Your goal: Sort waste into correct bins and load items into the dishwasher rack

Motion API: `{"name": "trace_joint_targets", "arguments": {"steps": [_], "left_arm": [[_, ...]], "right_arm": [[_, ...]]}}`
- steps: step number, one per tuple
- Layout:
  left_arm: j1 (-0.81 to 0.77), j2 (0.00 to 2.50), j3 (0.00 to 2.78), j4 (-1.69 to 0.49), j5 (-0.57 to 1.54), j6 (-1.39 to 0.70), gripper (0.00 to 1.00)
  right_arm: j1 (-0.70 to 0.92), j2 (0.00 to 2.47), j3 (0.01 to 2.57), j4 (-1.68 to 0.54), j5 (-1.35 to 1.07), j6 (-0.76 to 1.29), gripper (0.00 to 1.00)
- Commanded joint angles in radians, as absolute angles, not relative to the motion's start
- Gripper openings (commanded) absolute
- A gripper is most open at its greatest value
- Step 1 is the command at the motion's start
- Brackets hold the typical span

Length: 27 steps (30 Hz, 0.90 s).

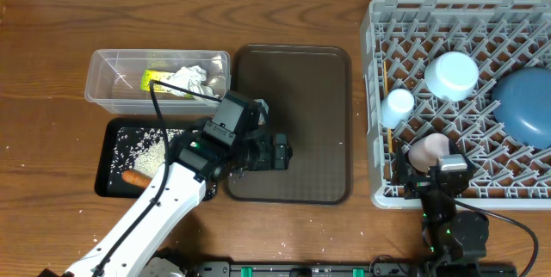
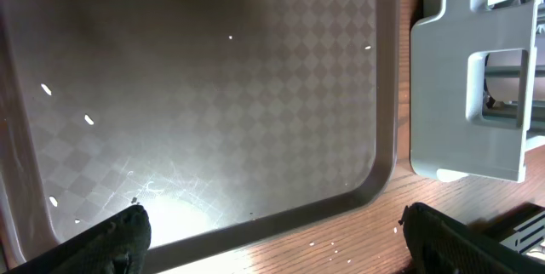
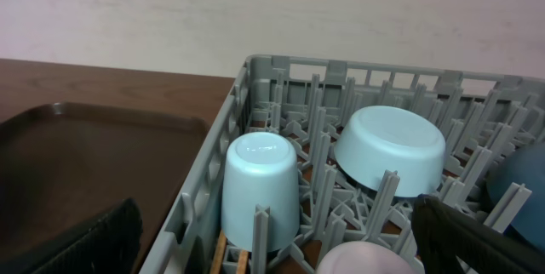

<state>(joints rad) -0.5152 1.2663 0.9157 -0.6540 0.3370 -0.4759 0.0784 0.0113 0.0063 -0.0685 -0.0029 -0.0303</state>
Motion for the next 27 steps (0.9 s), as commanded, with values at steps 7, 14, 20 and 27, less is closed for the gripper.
{"name": "trace_joint_targets", "arguments": {"steps": [7, 14, 20, 27], "left_arm": [[-0.514, 1.102, 0.883, -0.662, 0.319, -0.480, 0.96], [-0.514, 0.817, 0.823, -0.717, 0.170, -0.461, 0.96], [-0.513, 0.496, 0.676, -0.717, 0.144, -0.461, 0.96], [-0.476, 0.202, 0.482, -0.716, 0.145, -0.486, 0.96]], "right_arm": [[0.054, 0.006, 0.006, -0.073, 0.011, -0.032, 0.99], [0.054, 0.006, 0.006, -0.073, 0.011, -0.032, 0.99], [0.054, 0.006, 0.006, -0.073, 0.011, -0.032, 0.99], [0.054, 0.006, 0.006, -0.073, 0.011, -0.032, 0.99]]}}
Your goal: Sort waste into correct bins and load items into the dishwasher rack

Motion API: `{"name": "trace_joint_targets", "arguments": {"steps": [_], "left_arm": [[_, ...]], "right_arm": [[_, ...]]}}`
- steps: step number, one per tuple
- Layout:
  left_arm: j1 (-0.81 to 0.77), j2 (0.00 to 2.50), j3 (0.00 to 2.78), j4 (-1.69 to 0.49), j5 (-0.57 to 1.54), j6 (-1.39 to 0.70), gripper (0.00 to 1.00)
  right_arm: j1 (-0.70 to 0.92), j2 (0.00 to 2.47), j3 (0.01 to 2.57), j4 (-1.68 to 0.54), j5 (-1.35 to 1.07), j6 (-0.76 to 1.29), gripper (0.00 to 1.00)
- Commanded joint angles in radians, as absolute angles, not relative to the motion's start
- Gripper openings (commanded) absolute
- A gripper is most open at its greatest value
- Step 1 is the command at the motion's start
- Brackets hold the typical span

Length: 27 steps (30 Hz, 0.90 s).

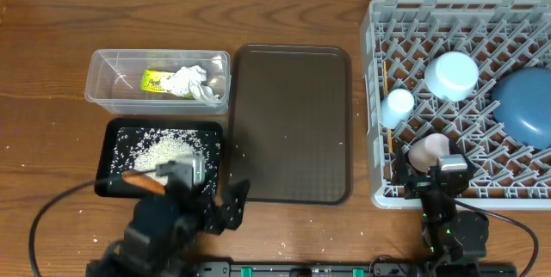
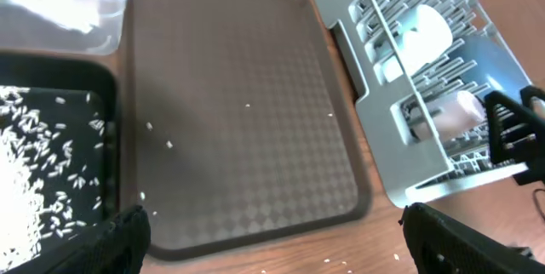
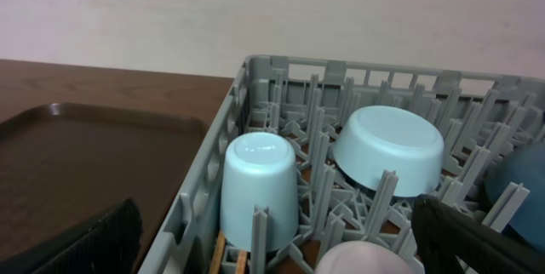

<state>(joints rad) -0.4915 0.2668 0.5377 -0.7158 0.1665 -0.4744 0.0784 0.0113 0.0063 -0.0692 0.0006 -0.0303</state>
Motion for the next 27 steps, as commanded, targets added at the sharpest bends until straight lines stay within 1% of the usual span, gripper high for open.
{"name": "trace_joint_targets", "arguments": {"steps": [1, 11, 16, 18, 21, 27], "left_arm": [[-0.473, 0.178, 0.463, -0.716, 0.145, -0.493, 0.96], [-0.461, 0.004, 0.350, -0.717, 0.145, -0.492, 0.96], [-0.460, 0.002, 0.331, -0.716, 0.144, -0.492, 0.96], [-0.460, 0.002, 0.317, -0.708, 0.113, -0.492, 0.96], [-0.458, 0.002, 0.284, -0.620, 0.050, -0.492, 0.96], [-0.402, 0.002, 0.182, -0.315, 0.018, -0.492, 0.96]], "right_arm": [[0.054, 0.006, 0.006, -0.073, 0.011, -0.032, 0.99], [0.054, 0.006, 0.006, -0.073, 0.011, -0.032, 0.99], [0.054, 0.006, 0.006, -0.073, 0.011, -0.031, 0.99], [0.054, 0.006, 0.006, -0.073, 0.011, -0.032, 0.99], [0.054, 0.006, 0.006, -0.073, 0.011, -0.032, 0.99], [0.054, 0.006, 0.006, -0.073, 0.011, -0.032, 0.99]]}}
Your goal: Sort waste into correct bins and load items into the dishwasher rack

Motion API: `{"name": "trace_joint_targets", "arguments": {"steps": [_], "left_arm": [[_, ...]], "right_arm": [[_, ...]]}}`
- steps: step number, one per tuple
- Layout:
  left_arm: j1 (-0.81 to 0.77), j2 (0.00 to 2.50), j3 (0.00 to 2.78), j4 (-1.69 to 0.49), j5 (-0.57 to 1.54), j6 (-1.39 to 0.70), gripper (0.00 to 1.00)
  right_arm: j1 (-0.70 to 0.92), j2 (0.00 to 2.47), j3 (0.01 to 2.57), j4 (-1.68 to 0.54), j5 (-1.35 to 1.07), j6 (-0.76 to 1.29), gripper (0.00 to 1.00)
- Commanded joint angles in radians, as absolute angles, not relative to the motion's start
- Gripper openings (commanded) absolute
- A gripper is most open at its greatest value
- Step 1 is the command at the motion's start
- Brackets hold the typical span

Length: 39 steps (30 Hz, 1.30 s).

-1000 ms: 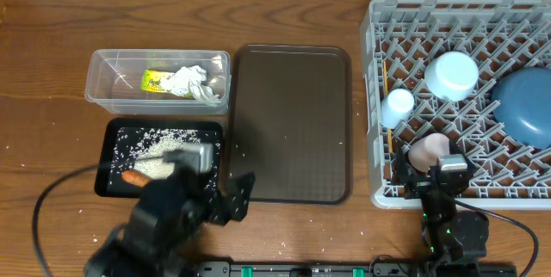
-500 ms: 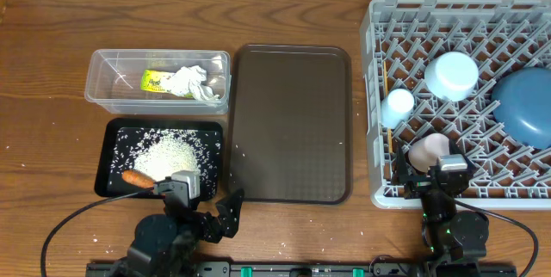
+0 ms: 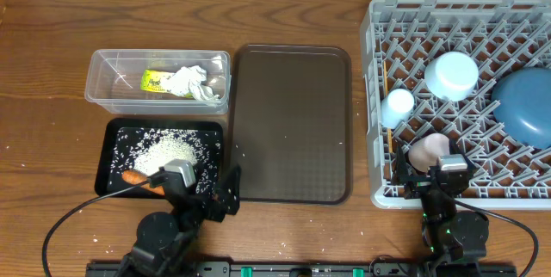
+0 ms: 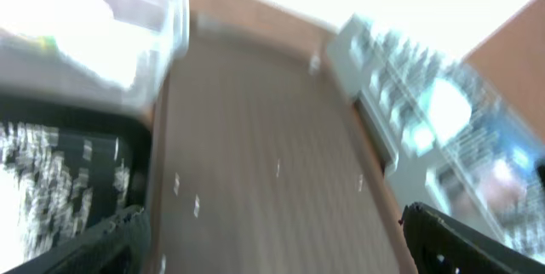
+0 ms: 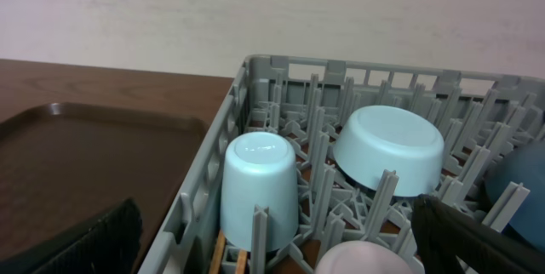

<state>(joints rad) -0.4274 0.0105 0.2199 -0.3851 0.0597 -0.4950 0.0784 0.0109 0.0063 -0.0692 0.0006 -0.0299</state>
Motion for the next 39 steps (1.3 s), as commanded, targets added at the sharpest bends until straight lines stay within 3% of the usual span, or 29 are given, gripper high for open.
{"name": "trace_joint_targets", "arguments": {"steps": [1, 6, 20, 31, 39], "left_arm": [[-0.395, 0.002, 0.162, -0.267, 0.018, -0.492, 0.96], [-0.366, 0.002, 0.074, -0.124, 0.018, -0.492, 0.96], [-0.207, 0.001, 0.022, -0.104, 0.047, -0.479, 0.96], [-0.039, 0.001, 0.004, -0.057, 0.199, -0.015, 0.96], [-0.068, 0.001, 0.004, -0.057, 0.198, 0.083, 0.96]], "right_arm": [[0.054, 0.006, 0.006, -0.073, 0.011, -0.032, 0.99], [0.054, 0.006, 0.006, -0.073, 0.011, -0.032, 0.99], [0.054, 0.006, 0.006, -0.073, 0.011, -0.032, 0.99], [0.053, 0.006, 0.006, -0.073, 0.011, -0.032, 0.99], [0.054, 0.006, 0.006, -0.073, 0.011, -0.032, 0.99]]}}
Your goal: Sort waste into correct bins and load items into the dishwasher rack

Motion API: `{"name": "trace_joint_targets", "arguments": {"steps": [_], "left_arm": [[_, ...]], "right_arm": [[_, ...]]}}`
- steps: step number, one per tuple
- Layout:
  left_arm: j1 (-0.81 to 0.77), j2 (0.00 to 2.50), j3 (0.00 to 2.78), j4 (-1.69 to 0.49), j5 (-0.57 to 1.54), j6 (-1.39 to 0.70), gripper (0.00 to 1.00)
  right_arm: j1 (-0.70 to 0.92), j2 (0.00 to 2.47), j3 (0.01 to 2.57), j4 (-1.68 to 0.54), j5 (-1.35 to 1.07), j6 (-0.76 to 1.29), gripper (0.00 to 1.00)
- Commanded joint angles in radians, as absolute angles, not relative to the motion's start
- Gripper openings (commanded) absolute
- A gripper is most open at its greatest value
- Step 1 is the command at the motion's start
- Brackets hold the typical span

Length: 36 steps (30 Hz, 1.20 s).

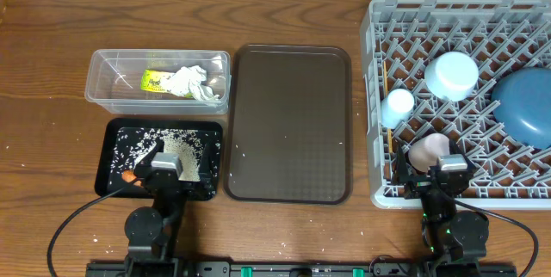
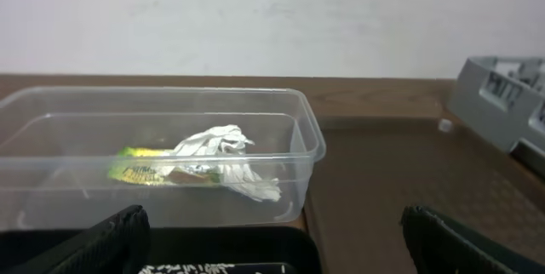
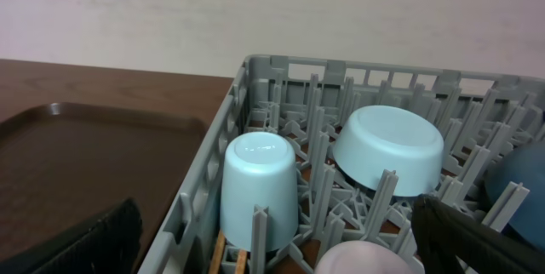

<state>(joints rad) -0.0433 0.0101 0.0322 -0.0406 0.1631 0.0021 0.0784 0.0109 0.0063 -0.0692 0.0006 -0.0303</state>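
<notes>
My left gripper (image 1: 164,167) sits low at the front edge of the black tray (image 1: 109,152), open and holding nothing (image 2: 274,248). It faces the clear bin (image 2: 170,94), which holds a crumpled white tissue (image 2: 223,151) and a yellow-green wrapper (image 2: 136,172). The black tray carries rice (image 1: 172,144) and an orange piece (image 1: 129,175). My right gripper (image 1: 448,169) rests at the front of the grey rack (image 1: 372,70), also open and empty (image 3: 277,240). In the rack are a light blue cup (image 3: 258,189), a pale bowl (image 3: 387,148), a pink cup (image 1: 428,150) and a dark blue dish (image 1: 521,105).
A brown serving tray (image 1: 288,122) lies between the bins and the rack, with nothing on it but a few rice grains. Loose grains dot the wooden table (image 1: 52,165) near the tray's front left. Both arms' bases sit at the table's front edge.
My left gripper has shifted from beside the brown tray's front left corner to the black tray's front edge. Its view now points level at the clear bin. The right arm has not moved.
At first my left arm reached over the brown tray's front left part, gripper open above its bare surface. Then it was pulled back to the table's front edge, still open. Now it rests folded by the black tray. The right arm stayed put throughout.
</notes>
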Motion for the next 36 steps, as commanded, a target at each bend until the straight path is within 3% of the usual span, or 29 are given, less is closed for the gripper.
{"name": "trace_joint_targets", "arguments": {"steps": [1, 36], "left_arm": [[-0.076, 0.001, 0.004, -0.057, 0.197, 0.087, 0.97], [-0.008, 0.001, 0.004, -0.054, 0.191, 0.086, 0.96]], "right_arm": [[0.054, 0.006, 0.006, -0.073, 0.011, -0.032, 0.99], [0.054, 0.006, 0.006, -0.073, 0.011, -0.032, 0.99]]}}
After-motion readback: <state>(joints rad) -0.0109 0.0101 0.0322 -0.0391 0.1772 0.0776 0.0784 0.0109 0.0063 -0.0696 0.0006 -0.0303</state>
